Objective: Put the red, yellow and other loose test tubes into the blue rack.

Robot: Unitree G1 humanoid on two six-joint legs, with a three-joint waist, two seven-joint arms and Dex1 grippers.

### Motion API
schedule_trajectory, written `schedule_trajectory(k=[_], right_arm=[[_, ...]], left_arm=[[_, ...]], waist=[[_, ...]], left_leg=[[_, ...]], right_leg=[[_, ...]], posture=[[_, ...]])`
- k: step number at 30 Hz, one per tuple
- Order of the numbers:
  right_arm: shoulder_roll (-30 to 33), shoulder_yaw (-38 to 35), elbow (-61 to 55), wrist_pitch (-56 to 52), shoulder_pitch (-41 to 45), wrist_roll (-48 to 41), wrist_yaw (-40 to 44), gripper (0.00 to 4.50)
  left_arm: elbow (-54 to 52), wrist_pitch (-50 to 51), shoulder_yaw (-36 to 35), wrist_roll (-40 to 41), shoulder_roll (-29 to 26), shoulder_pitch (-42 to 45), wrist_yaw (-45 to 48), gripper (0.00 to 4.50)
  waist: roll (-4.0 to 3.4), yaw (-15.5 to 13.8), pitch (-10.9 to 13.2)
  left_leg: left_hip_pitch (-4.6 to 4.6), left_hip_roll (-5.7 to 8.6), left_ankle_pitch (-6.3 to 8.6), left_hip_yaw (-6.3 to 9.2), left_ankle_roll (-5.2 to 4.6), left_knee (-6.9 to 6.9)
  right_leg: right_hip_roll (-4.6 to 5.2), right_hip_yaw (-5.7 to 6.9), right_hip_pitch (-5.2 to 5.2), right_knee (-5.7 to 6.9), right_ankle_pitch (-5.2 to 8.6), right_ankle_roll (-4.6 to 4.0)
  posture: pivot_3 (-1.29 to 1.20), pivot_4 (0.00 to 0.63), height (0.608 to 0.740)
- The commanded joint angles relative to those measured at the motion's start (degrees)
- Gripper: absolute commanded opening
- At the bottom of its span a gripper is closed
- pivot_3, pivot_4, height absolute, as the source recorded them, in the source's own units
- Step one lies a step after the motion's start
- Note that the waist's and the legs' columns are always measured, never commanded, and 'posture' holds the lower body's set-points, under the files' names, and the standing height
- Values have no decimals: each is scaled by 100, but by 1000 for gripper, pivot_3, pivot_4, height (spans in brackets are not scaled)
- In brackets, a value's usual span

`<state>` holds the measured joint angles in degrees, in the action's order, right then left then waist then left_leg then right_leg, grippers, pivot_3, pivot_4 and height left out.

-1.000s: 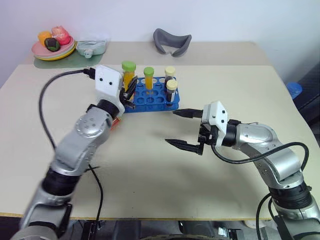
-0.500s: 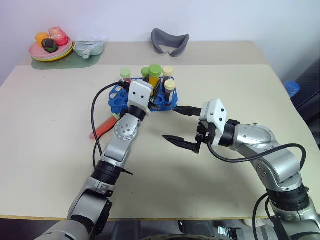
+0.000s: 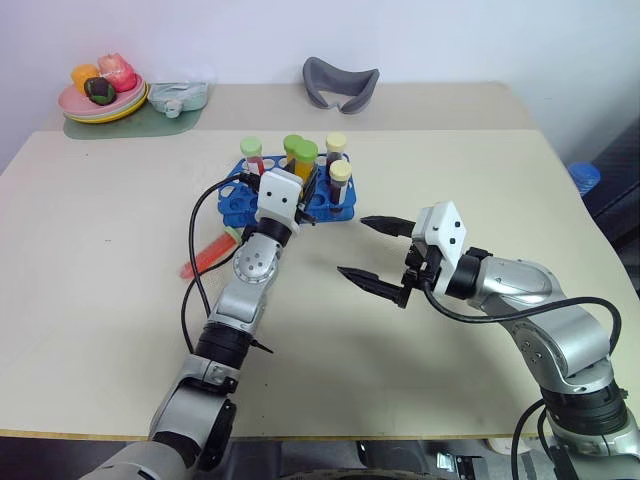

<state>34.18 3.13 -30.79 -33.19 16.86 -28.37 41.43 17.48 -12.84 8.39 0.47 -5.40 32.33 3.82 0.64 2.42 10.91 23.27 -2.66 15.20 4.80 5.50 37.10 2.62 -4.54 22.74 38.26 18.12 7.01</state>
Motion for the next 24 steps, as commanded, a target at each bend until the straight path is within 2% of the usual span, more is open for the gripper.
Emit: schedule_trajectory(k=[1,6,16,19,23,24], right_arm=[[28,-133,-197,98,42,-45,4,4500],[27,-119,-182,115,44,-33,16,4500],[-2,-68,-190,131,38,-15,1,4500],[-4,-65,-196,131,37,-10,-7,4500],[2,-68,-200,130,37,-1,-16,4500],[5,-70,-203,131,33,2,-17,4500]], left_arm=[[-24,-74,-134,-133,60,54,-77,1305],[-48,-65,-199,-213,88,14,-100,1305],[-131,203,-432,119,328,-86,45,1305],[-171,240,-510,171,366,-90,55,2460],[-480,368,-639,260,346,-73,92,4480],[-631,442,-673,281,321,-88,114,4480]], waist=[[0,-2,0],[0,-1,0],[0,-1,0],[0,-3,0],[0,-3,0],[0,-2,0]], left_leg=[[0,0,0,0,0,0],[0,0,0,0,0,0],[0,0,0,1,0,0],[0,0,0,1,0,0],[0,0,0,1,1,0],[0,0,0,1,1,0]], right_leg=[[0,0,0,0,0,0],[0,0,-1,0,0,0],[0,1,-1,0,0,0],[0,1,-1,0,0,0],[0,1,-1,0,0,0],[0,1,-1,0,0,0]], posture=[[0,150,740],[0,150,740],[0,150,740],[0,150,740],[0,150,740],[0,150,740]])
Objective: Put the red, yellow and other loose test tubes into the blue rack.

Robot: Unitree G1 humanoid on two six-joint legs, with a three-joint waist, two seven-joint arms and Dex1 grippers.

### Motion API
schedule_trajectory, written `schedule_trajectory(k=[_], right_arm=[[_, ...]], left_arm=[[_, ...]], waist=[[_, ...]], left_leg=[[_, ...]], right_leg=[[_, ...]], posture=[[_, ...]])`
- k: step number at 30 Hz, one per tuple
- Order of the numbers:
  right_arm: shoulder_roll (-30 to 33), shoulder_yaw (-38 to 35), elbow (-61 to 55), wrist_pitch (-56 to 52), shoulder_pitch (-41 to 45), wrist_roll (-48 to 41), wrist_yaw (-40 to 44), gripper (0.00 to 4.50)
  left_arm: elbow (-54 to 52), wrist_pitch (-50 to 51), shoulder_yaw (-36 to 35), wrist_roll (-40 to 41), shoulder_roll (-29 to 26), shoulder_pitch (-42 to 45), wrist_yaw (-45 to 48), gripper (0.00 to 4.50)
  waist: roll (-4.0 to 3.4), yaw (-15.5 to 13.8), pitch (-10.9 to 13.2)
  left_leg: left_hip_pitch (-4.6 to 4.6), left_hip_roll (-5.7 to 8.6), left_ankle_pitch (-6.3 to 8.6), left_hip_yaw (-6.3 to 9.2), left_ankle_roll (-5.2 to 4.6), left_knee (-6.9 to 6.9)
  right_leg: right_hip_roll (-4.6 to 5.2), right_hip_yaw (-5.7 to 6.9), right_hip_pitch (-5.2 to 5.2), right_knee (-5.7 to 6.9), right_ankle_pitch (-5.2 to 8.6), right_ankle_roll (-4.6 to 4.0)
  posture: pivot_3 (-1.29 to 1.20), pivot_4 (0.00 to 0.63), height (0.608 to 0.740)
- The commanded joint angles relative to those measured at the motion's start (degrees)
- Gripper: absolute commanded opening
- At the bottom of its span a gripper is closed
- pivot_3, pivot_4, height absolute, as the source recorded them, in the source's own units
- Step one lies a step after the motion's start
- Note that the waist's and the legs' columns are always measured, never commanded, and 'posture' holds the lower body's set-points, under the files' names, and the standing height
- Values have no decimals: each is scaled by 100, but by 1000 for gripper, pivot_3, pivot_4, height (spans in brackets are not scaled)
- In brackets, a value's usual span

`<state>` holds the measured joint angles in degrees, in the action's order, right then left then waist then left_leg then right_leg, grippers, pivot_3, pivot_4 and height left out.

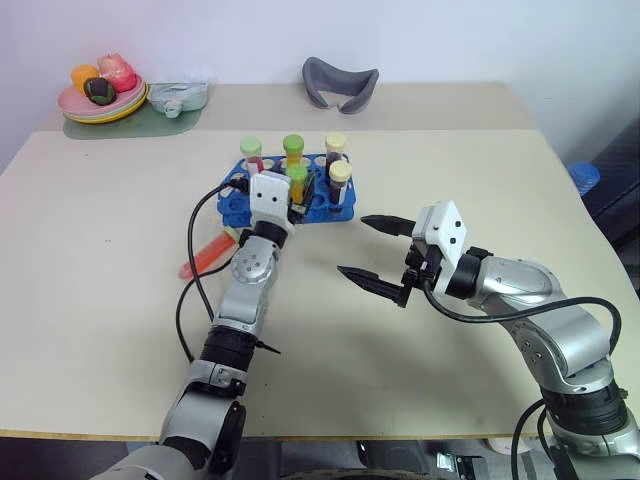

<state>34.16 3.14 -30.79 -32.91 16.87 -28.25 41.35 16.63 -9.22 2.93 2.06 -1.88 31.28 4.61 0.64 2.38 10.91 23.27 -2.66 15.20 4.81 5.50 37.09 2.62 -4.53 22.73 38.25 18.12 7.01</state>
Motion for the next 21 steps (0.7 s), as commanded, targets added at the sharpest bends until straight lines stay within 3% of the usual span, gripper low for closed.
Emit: schedule_trajectory(k=[1,7,10,13,17,19,21], right_arm=[[19,-84,-196,109,30,-8,-2,4500],[124,-204,-155,142,10,-26,46,4500],[159,-229,-69,170,54,-30,112,4500],[179,-218,55,231,119,-16,215,4500],[149,-139,274,347,267,41,359,4500],[108,-79,369,400,346,76,412,4500],[66,-19,432,445,413,102,458,4500]], left_arm=[[-844,254,-186,185,-95,-15,81,4480],[-3041,1893,-697,876,-897,-164,469,4480],[-4015,3566,-1339,1789,-2109,-144,1110,4480],[-4296,5018,-1746,2386,-3226,-102,1508,4480],[-4231,6825,-1467,2611,-5001,-188,2218,4480],[-4113,7657,-1000,2625,-5476,-35,2304,4480],[-3914,8358,-584,2745,-5506,302,2381,4480]], waist=[[0,2,0],[-1,10,-1],[-1,35,0],[-1,46,0],[1,33,2],[0,22,2],[0,1,3]], left_leg=[[0,0,0,0,0,0],[-1,-3,-1,1,2,0],[-1,-3,1,2,-1,0],[-8,-6,2,3,-4,-7],[-10,-4,4,3,-7,-6],[-11,-4,5,3,-8,-9],[-10,-4,5,5,-8,-9]], right_leg=[[0,0,0,0,0,0],[-2,0,1,6,0,0],[-2,0,1,8,0,0],[-7,-1,1,11,1,-1],[-5,0,-4,8,1,0],[-4,0,-4,5,2,0],[-5,3,-5,5,3,0]], posture=[[0,150,740],[0,150,740],[0,150,740],[0,150,740],[0,150,740],[0,150,740],[0,150,740]])
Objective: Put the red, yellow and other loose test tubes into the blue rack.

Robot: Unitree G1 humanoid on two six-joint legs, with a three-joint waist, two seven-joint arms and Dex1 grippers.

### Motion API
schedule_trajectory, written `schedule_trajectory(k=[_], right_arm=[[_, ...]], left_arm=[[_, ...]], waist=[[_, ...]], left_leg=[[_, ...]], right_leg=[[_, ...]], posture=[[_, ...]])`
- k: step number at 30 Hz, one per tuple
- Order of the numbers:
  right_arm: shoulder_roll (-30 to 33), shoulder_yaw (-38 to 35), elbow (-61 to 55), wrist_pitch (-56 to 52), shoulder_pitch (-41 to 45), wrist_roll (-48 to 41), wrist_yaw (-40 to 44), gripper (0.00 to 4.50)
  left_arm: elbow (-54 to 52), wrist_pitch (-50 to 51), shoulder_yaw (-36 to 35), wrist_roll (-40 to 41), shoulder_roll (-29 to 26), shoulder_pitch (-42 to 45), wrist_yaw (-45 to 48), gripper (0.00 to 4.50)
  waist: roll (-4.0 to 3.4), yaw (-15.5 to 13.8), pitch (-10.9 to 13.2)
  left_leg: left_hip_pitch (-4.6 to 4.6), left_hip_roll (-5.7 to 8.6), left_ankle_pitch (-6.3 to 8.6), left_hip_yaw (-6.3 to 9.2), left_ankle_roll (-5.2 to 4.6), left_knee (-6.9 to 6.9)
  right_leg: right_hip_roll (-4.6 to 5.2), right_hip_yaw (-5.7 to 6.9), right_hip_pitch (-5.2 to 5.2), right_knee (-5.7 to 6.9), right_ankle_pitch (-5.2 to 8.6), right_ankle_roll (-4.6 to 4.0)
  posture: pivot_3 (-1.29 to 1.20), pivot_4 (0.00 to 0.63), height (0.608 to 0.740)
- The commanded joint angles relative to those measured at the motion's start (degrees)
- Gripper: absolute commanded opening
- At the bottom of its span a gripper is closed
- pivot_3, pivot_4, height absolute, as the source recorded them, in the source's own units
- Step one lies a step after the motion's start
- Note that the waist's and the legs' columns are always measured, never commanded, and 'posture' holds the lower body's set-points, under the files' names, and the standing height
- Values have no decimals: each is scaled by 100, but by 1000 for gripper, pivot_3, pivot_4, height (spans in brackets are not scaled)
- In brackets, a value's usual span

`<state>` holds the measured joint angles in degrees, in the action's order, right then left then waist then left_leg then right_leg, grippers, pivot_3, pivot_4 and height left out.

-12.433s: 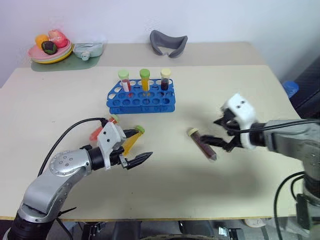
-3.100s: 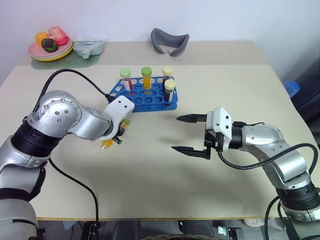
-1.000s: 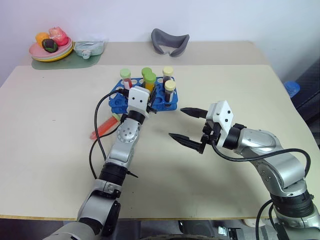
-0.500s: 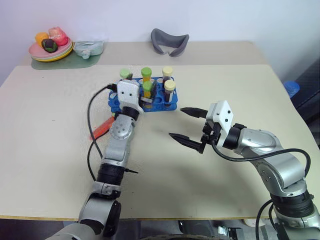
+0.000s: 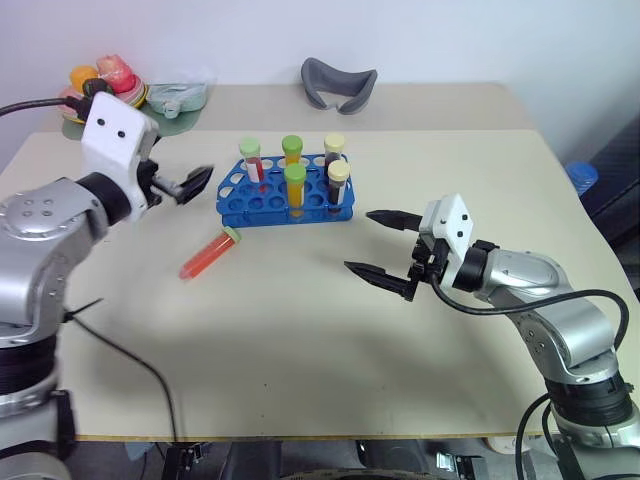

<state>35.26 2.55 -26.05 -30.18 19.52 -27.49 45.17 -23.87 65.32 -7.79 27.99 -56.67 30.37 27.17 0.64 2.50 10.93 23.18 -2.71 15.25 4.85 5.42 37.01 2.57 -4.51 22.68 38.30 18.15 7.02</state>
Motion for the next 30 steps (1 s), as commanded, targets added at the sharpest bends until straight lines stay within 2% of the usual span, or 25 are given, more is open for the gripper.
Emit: schedule_trajectory(k=[1,7,11,16,27,30], right_arm=[[-56,64,-21,194,172,38,98,4500],[162,104,-83,156,144,52,329,4500],[538,-46,-324,-31,-164,-175,629,4500],[722,-108,-537,-78,-425,-237,671,4500],[659,-95,-835,-186,-651,-224,408,4500],[659,-86,-855,-192,-666,-235,381,4500]], left_arm=[[261,1274,675,221,38,617,161,4480],[1115,2420,2123,249,-9,1751,592,4480],[1995,2088,3163,-82,145,2337,944,4480],[2698,1598,4098,-521,346,2803,1415,4480],[3839,1050,4738,-1198,748,3200,2241,4480],[3913,995,4809,-1367,767,3230,2402,3685]], waist=[[2,-11,1],[7,18,5],[6,2,6],[7,3,6],[4,3,4],[4,6,4]], left_leg=[[1,1,0,0,0,1],[13,0,-1,2,1,2],[12,0,-1,1,1,4],[14,0,-1,1,1,5],[13,0,-1,1,1,6],[11,0,-1,1,1,7]], right_leg=[[1,0,-1,1,0,0],[-2,2,12,3,0,0],[-3,2,13,5,0,-1],[-2,2,13,3,0,-1],[-2,1,12,5,0,-1],[-2,1,10,7,0,-1]], posture=[[0,150,740],[0,150,740],[0,150,740],[0,150,740],[0,150,740],[0,150,740]])
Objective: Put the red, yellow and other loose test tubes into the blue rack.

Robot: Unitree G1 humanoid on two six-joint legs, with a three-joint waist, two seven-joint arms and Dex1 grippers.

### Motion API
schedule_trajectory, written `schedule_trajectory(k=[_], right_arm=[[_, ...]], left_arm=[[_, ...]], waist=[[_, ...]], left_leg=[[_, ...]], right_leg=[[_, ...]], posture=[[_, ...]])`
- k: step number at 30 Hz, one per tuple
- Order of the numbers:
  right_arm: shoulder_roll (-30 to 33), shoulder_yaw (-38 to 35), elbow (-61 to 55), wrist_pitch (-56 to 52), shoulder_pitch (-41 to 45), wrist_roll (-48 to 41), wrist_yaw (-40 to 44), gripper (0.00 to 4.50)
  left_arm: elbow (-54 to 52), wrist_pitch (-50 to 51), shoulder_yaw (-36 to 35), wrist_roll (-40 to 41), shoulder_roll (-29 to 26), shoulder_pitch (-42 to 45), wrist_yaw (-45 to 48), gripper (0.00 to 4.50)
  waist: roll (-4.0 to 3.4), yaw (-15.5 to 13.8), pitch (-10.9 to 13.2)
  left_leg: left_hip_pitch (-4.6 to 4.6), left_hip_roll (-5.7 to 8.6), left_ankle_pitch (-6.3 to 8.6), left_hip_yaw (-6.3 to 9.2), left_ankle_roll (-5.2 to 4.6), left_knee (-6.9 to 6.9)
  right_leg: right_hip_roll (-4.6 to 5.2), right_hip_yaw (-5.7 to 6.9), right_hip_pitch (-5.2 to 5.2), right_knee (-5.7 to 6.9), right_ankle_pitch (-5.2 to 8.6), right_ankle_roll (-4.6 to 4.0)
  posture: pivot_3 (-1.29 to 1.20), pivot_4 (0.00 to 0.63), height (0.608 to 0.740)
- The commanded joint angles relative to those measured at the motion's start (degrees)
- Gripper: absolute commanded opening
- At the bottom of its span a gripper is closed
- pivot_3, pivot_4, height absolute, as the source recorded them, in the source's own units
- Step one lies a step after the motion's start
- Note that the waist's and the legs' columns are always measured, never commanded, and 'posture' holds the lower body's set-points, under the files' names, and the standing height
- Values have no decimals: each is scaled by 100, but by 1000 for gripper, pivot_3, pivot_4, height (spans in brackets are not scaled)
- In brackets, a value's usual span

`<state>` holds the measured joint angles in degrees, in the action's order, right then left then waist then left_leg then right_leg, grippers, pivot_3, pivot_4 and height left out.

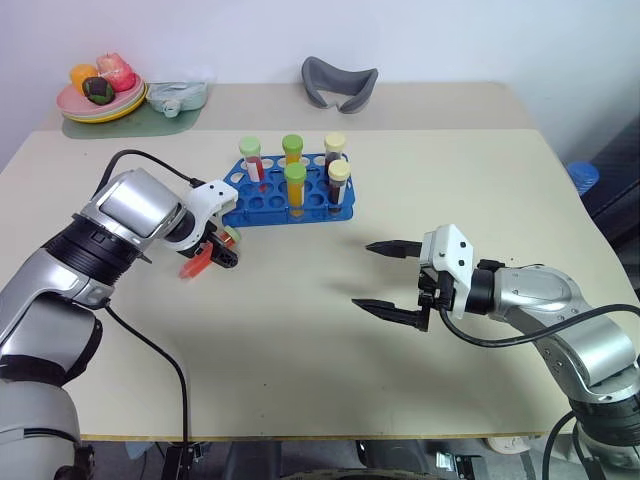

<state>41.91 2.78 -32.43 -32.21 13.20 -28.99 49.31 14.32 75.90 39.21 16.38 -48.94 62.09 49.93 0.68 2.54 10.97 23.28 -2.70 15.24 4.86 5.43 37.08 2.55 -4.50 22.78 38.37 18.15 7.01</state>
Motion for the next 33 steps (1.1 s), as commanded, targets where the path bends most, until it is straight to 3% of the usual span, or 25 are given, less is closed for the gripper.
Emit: schedule_trajectory(k=[1,6,9,13,16,18,21,24,27,31,33], right_arm=[[-4,-108,-219,11,-35,-87,-39,4500],[-34,-58,-186,32,19,-100,-37,4500],[-48,-25,-171,36,64,-95,-26,4500],[-25,-49,-183,27,92,-112,-34,4500],[14,-134,-213,17,43,-157,-33,4500],[21,-168,-208,24,20,-165,-40,4500],[-62,-126,-150,40,68,-149,-99,4500],[-191,-55,-73,30,184,-135,-198,4500],[-287,-19,-6,15,288,-138,-246,4500],[-406,95,101,46,411,-73,-284,4500],[-445,122,121,53,449,-53,-304,4500]], left_arm=[[112,-75,115,-256,3,60,169,3217],[40,-55,146,-449,-101,35,402,859],[-68,-1,114,-518,-191,-10,479,765],[-614,-22,-198,-378,-733,-300,771,765],[-1381,-134,-952,60,-1264,-689,1113,765],[-1908,-585,-1938,374,-1325,-1140,1050,765],[-2567,-1447,-3750,553,-528,-1760,65,765],[-3009,-2054,-4751,494,554,-2018,-1065,765],[-3174,-2850,-5048,198,1383,-2243,-1963,765],[-2927,-4335,-5013,-517,2713,-2435,-3578,765],[-2844,-4949,-4834,-774,3195,-2631,-3962,765]], waist=[[0,2,0],[0,4,0],[0,7,0],[0,33,0],[3,50,2],[4,9,2],[5,-76,2],[12,-142,1],[9,-131,-1],[10,-158,-2],[11,-162,-3]], left_leg=[[0,0,0,0,0,0],[0,0,0,0,0,0],[1,0,0,0,0,0],[1,-1,0,0,0,-1],[4,-2,0,0,0,-3],[7,-3,0,0,0,-2],[8,-2,0,0,0,6],[9,-1,0,-1,0,11],[8,-1,0,-3,1,10],[4,-1,-3,-6,5,10],[6,0,-2,-6,5,16]], right_leg=[[0,0,0,0,0,0],[0,0,0,0,0,0],[0,0,1,0,0,0],[-1,-1,4,1,0,0],[-1,-1,9,4,0,0],[0,0,10,4,0,0],[8,5,2,-1,0,0],[12,6,-5,-11,-1,2],[9,4,-2,-12,-1,2],[9,1,-2,-6,-2,2],[10,1,-2,-6,-2,2]], posture=[[0,150,740],[0,150,740],[0,150,740],[0,150,740],[0,150,740],[0,150,740],[0,150,740],[0,150,740],[0,150,740],[0,150,740],[0,150,740]])
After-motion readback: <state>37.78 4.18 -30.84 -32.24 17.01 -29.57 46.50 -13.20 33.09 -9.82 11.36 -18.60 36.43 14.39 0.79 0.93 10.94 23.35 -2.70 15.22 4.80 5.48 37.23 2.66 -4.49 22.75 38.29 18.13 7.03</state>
